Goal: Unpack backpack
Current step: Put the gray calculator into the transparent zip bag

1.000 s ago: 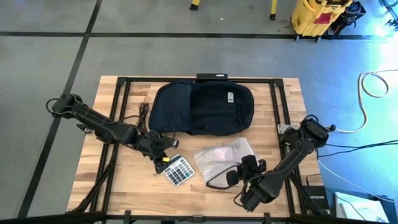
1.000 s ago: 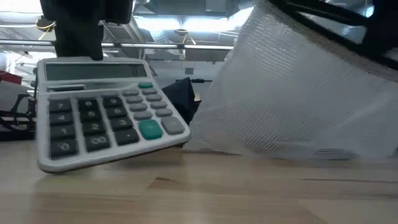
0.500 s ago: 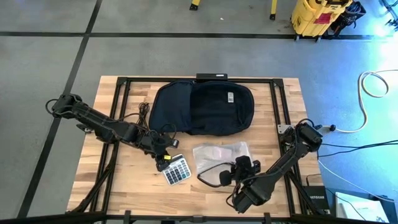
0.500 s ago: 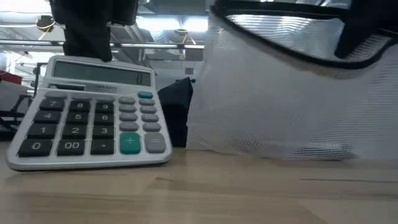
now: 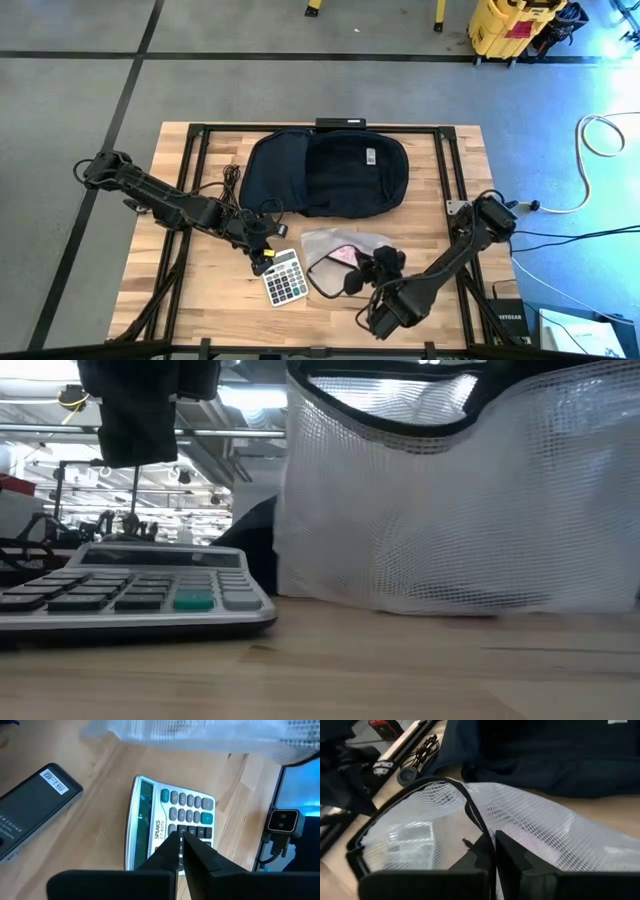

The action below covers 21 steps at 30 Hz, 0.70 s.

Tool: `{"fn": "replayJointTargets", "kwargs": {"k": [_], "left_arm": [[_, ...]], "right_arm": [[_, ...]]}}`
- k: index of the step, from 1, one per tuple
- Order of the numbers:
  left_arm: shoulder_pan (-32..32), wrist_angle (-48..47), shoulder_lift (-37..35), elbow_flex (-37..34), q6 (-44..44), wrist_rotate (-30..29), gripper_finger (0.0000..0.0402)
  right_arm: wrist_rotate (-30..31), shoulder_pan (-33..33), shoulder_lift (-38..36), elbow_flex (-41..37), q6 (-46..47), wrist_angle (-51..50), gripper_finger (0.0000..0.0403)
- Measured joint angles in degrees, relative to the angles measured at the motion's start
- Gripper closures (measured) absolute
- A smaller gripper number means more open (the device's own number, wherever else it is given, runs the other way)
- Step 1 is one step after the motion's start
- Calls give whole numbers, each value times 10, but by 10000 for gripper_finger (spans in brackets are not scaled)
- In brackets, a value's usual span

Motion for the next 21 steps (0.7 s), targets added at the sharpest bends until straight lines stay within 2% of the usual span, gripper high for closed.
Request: {"fn": "replayJointTargets", "kwargs": {"k": [8, 16, 21], "left_arm": [[-4, 8, 0, 0, -1, -18, 398], [-63, 111, 0, 0, -30, -82, 398], [-109, 112, 11, 0, -57, -146, 398]], "right_arm": [[-6, -31, 0, 0, -180, 105, 403], [-15, -41, -17, 0, -213, 90, 403], [-15, -41, -31, 0, -242, 84, 403]]}}
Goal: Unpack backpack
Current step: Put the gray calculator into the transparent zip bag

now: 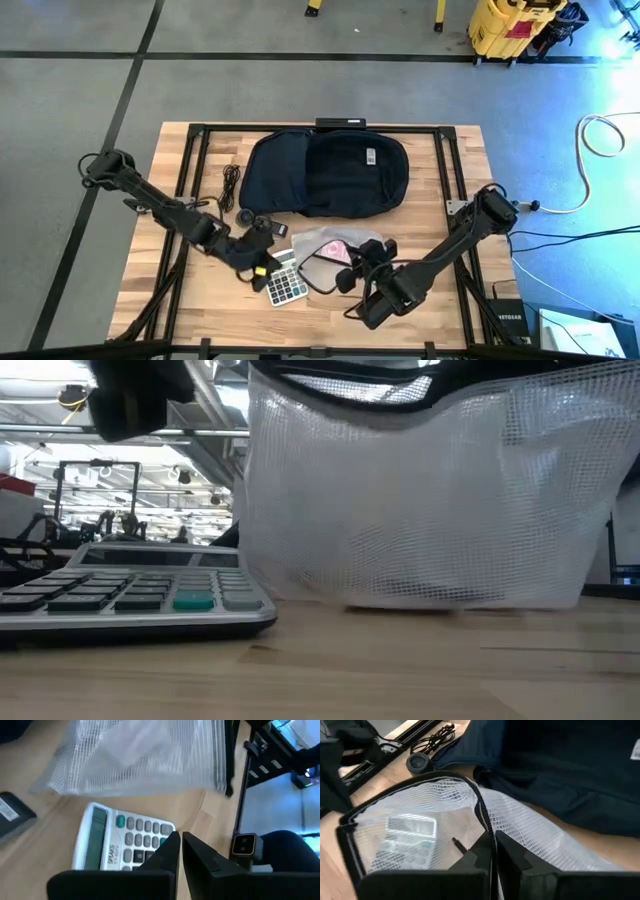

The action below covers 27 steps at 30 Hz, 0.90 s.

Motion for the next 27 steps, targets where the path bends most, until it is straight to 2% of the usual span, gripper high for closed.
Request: {"fn": "replayJointTargets", "kwargs": {"k": [5, 9, 12, 17, 20, 22, 24, 27], "left_arm": [[-28, 90, 62, 0, 3, -4, 400], [-33, 158, 103, 0, 24, 1, 401], [-28, 154, 118, 0, 30, -4, 401], [-9, 158, 129, 0, 58, -24, 401], [10, 158, 129, 0, 74, -25, 401], [19, 157, 129, 0, 82, -23, 401], [26, 157, 129, 0, 89, -16, 401], [37, 157, 129, 0, 94, -6, 401]], "right_arm": [[-25, 0, -3, 0, -60, 17, 399], [-34, 0, -3, 0, -131, 47, 368], [-61, 0, -3, 19, -213, 47, 318], [-80, 7, -3, 106, -402, 35, 204], [-143, 14, -4, 160, -494, 5, 129], [-207, 26, -4, 190, -504, -49, 87], [-258, 48, -4, 205, -476, -104, 60], [-306, 90, 2, 204, -451, -179, 50]]}}
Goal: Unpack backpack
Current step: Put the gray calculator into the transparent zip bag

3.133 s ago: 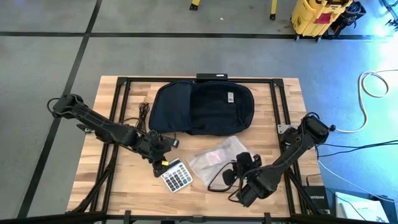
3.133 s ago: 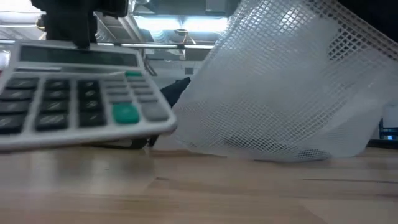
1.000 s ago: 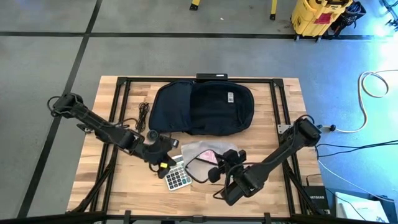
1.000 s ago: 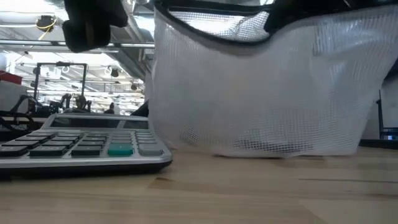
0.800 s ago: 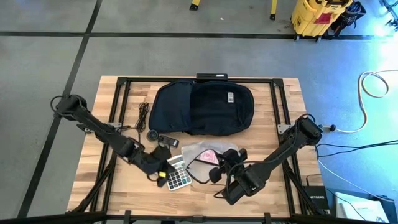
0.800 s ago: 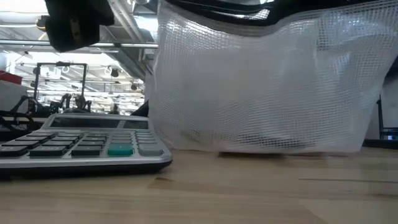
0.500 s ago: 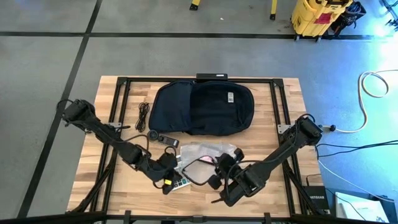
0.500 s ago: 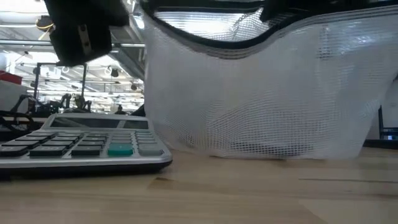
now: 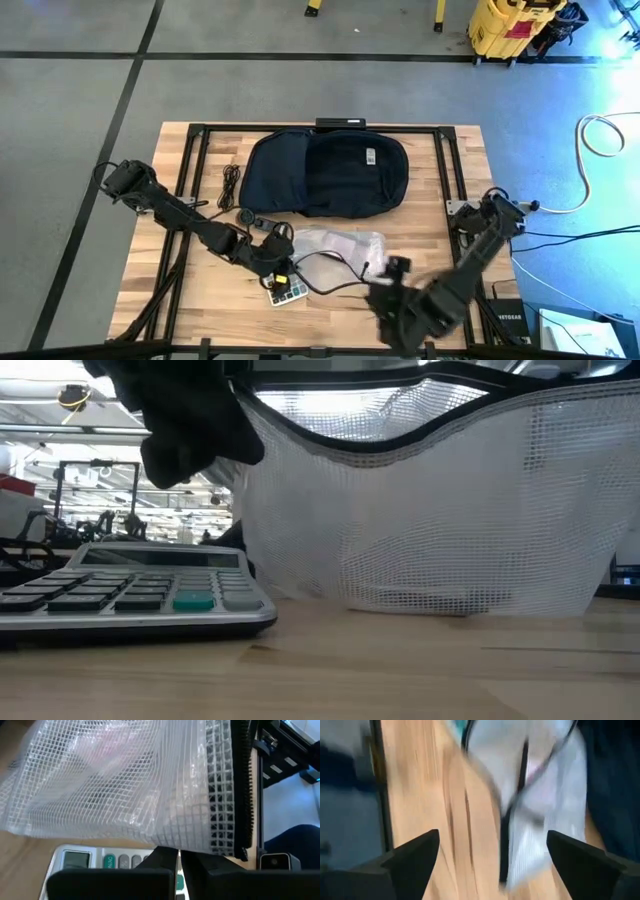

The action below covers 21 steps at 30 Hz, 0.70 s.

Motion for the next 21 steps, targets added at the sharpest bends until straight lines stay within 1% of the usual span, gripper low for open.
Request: {"fn": "replayJointTargets", "kwargs": {"k": [2, 5, 8, 11, 17, 19, 21], "left_arm": [[5, 0, 0, 0, 8, 5, 401], [11, -1, 0, 0, 15, 7, 402], [20, -1, 0, 0, 25, 9, 402], [28, -1, 0, 0, 26, 17, 402], [32, -1, 0, 0, 54, 24, 402], [39, -2, 0, 0, 63, 24, 402], [47, -3, 0, 0, 72, 25, 402]], "right_arm": [[-5, 29, 12, 0, 23, -42, 54], [-4, 61, 33, -1, 49, -74, 64], [37, 76, 65, -1, 66, -103, 73], [82, 75, 92, -7, 74, -103, 81], [93, 58, 114, -75, 123, -96, 88], [99, 53, 114, -97, 140, -77, 101], [107, 48, 114, -111, 150, -59, 128]]}}
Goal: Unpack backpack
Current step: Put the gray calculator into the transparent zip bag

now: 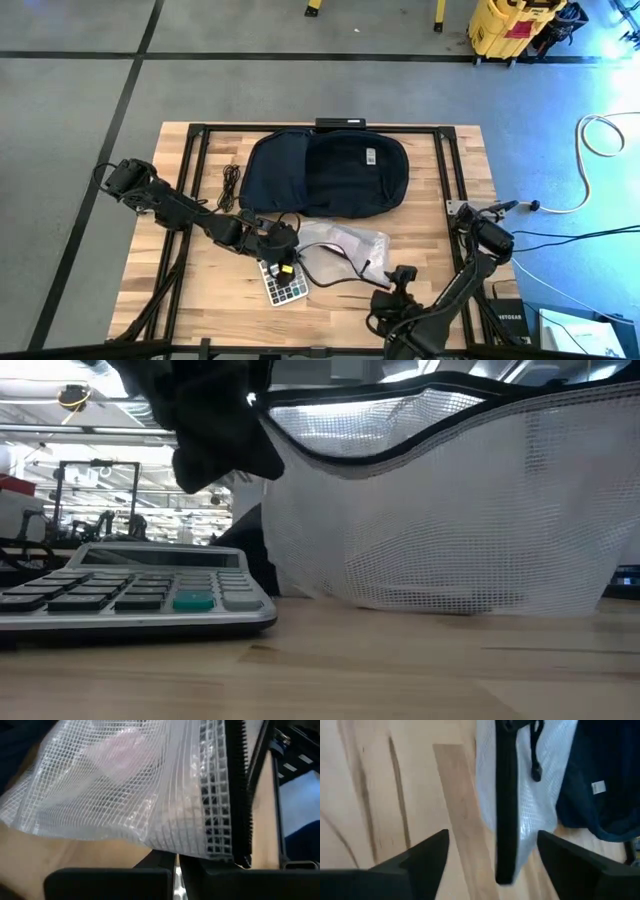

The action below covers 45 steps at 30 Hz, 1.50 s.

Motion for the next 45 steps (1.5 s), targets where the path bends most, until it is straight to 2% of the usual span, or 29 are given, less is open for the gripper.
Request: {"fn": "replayJointTargets", "kwargs": {"k": [4, 8, 9, 13, 18, 24, 28, 30, 36, 41, 45], "left_arm": [[15, -1, 0, 0, 13, 7, 402], [32, -2, 0, 0, 28, 8, 401], [37, 3, 3, 0, 31, 9, 401], [56, 45, 32, 0, 52, 44, 401], [77, 151, 86, 0, 55, 112, 401], [92, 158, 94, 4, 75, 110, 401], [101, 184, 94, 4, 85, 106, 401], [103, 211, 101, 5, 90, 105, 401], [107, 207, 117, 5, 103, 106, 401], [107, 203, 122, 5, 105, 100, 401], [105, 140, 93, 5, 129, 68, 401]], "right_arm": [[40, -1, 0, -3, 49, -6, 229], [38, 0, 0, -1, 53, -10, 369], [32, 0, 0, -1, 54, -11, 385], [-1, 6, 0, 4, 126, -46, 392], [3, 31, -8, 36, 220, -49, 401], [-22, 51, -9, 60, 275, -48, 402], [-18, 52, -9, 69, 306, -43, 403], [-5, 44, -9, 69, 301, -12, 403], [67, 6, -9, 69, 196, 125, 403], [73, -17, -4, 69, 158, 117, 403], [68, -19, -1, 69, 158, 106, 403]]}}
